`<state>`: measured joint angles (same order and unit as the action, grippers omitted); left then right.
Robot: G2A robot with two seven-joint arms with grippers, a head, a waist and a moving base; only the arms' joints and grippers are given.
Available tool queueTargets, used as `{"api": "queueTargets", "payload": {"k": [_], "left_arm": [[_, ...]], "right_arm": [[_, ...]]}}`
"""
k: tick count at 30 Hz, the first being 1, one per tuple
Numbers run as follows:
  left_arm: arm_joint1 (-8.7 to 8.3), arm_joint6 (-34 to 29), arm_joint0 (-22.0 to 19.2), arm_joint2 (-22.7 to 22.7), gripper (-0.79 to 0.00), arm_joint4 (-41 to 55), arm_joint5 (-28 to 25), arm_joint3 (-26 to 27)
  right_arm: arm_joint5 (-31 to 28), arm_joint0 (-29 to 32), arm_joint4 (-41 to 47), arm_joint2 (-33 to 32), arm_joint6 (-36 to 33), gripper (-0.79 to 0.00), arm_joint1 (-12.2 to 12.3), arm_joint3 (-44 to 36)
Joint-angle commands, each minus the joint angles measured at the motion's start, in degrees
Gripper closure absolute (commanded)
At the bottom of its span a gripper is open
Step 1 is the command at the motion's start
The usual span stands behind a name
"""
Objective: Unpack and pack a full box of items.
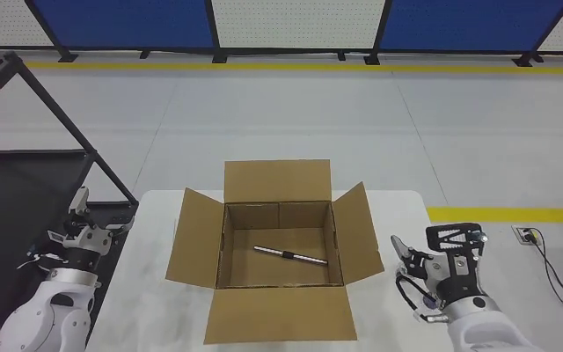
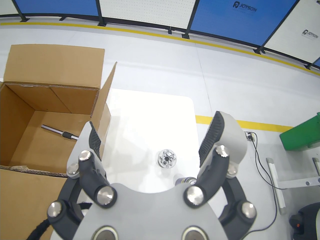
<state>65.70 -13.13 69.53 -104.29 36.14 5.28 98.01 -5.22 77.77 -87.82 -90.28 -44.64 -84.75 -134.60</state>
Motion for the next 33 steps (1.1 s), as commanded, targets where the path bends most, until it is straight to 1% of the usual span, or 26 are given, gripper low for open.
{"api": "queueTargets", "payload": {"k": [1,3,5,8,11,15,17,20,23,25,28,33], "left_arm": [[-0.06,-0.5,-0.2,0.0,-0.785,-0.4,0.0,-0.1],[-0.09,-0.7,-0.3,0.0,-0.785,-0.6,-0.2,-0.3],[-0.11,-0.4,-0.2,-0.5,-0.785,-0.4,-0.5,-0.6],[-0.07,0.5,0.4,-1.6,-0.785,0.8,-0.9,-1.0],[-0.07,0.9,1.3,-2.6,-0.785,1.5,-1.0,-1.2],[-0.05,1.6,2.3,-3.6,-0.785,2.1,-1.5,-1.0],[-0.03,1.9,2.7,-4.0,-0.785,2.5,-1.7,-0.7],[-0.02,2.2,3.2,-4.5,-0.785,2.7,-1.8,-0.3],[-0.02,2.3,3.5,-5.0,-0.785,3.0,-1.8,-0.1],[-0.03,2.4,3.6,-5.1,-0.785,3.0,-1.8,-0.1],[0.11,4.6,3.4,-5.2,-0.785,3.8,-1.7,0.0],[0.11,4.7,3.4,-5.1,-0.785,3.9,-1.5,0.1]], "right_arm": [[-3.2,-1.1,1.4,0.5,1.1,-0.785,0.2,0.0],[-7.0,-3.9,2.5,2.1,0.2,-0.785,0.4,0.6],[-9.8,-8.0,4.3,3.7,-1.9,-0.785,0.6,2.5],[-13.4,-15.9,9.4,6.8,-7.2,-0.785,0.6,7.5],[-15.4,-24.5,15.0,9.5,-13.0,-0.785,0.5,14.3],[-15.5,-35.3,22.5,13.8,-20.1,-0.785,0.1,25.6],[-15.1,-39.6,27.8,15.3,-21.8,-0.785,-0.2,31.5],[-15.3,-44.8,32.0,17.8,-23.8,-0.785,-0.5,39.8],[-16.0,-47.6,34.2,20.4,-24.0,-0.785,-0.7,45.9],[-14.7,-48.8,31.6,22.0,-24.7,-0.785,-0.8,48.8],[-14.4,-48.9,31.6,22.3,-24.6,-0.785,-0.8,48.9],[-14.4,-48.9,31.6,22.3,-24.6,-0.785,-0.8,48.9]]}}
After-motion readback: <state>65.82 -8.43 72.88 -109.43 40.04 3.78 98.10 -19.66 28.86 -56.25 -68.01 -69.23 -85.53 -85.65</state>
